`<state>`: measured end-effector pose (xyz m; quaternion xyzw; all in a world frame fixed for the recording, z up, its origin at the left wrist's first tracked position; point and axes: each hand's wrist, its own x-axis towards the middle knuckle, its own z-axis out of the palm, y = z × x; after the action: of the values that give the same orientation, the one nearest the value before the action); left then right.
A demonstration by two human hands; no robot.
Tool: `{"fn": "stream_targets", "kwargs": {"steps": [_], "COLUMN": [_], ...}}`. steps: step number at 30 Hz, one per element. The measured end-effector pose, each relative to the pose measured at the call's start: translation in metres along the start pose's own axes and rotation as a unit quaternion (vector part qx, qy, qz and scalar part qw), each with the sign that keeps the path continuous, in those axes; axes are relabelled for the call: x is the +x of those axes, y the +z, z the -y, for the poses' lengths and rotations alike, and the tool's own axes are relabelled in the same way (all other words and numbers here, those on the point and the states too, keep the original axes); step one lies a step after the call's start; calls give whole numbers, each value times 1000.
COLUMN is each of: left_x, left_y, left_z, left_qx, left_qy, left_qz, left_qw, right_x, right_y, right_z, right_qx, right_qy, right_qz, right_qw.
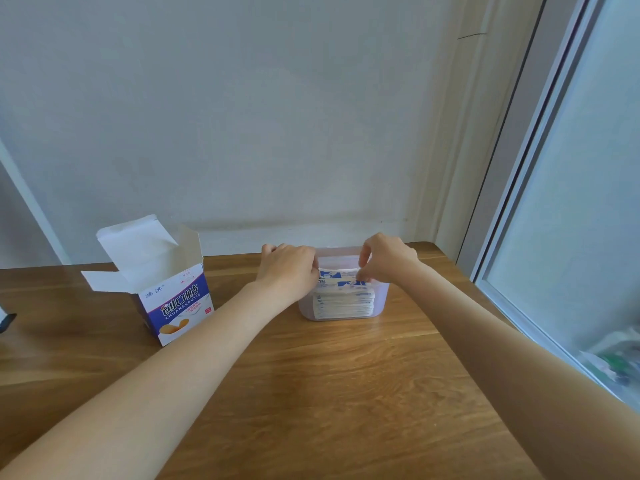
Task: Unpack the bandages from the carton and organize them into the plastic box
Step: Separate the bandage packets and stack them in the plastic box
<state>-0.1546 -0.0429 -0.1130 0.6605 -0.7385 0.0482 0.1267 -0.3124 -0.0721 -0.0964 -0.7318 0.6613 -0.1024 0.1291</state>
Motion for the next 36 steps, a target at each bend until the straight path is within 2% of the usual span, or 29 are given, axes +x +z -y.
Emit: {"fn": "stream_targets", "kwargs": {"steps": [3, 5, 9, 14, 21, 24, 27, 29, 31, 33, 36], "left_x": [-2, -3, -4, -6, -8, -8, -8, -7, -7, -7, -7], "left_y": [-1, -2, -3, -4, -2, -2, -3, -4, -4, -5, -4], "left_z": [3, 4, 0, -1, 3, 4, 3, 2, 1, 1, 3], "left_qx": [3, -4, -6, -3, 8, 3, 4, 8, 10, 4, -4], "left_qy": [-3, -6, 2, 6, 0, -6, -9, -7, -6, -9, -9], "left_qz": [-34, -44, -45, -45, -28, -22, -19, -18, -16, -14, -14], "left_qw": [999, 999, 999, 999, 1000, 1000, 1000, 1000, 1000, 1000, 1000], "right_x": [0, 0, -1, -6, -4, -2, 1, 2, 2, 2, 2], "right_y": [1, 1, 0, -9, -19, -34, -51, -57, -58, -54, -50], "right_z": [-3, -4, 0, -1, -7, -6, 0, 8, 14, 15, 7], "right_qx": [-13, -10, 9, 48, 41, 70, 95, 80, 40, 6, -16], "right_qy": [16, 18, 26, 34, 10, -3, -55, -84, -91, -79, -56], "right_qz": [-34, -21, 9, 6, 10, -31, -96, -104, -80, -51, -61], "right_qw": [999, 1000, 1000, 998, 999, 997, 989, 988, 992, 996, 996]}}
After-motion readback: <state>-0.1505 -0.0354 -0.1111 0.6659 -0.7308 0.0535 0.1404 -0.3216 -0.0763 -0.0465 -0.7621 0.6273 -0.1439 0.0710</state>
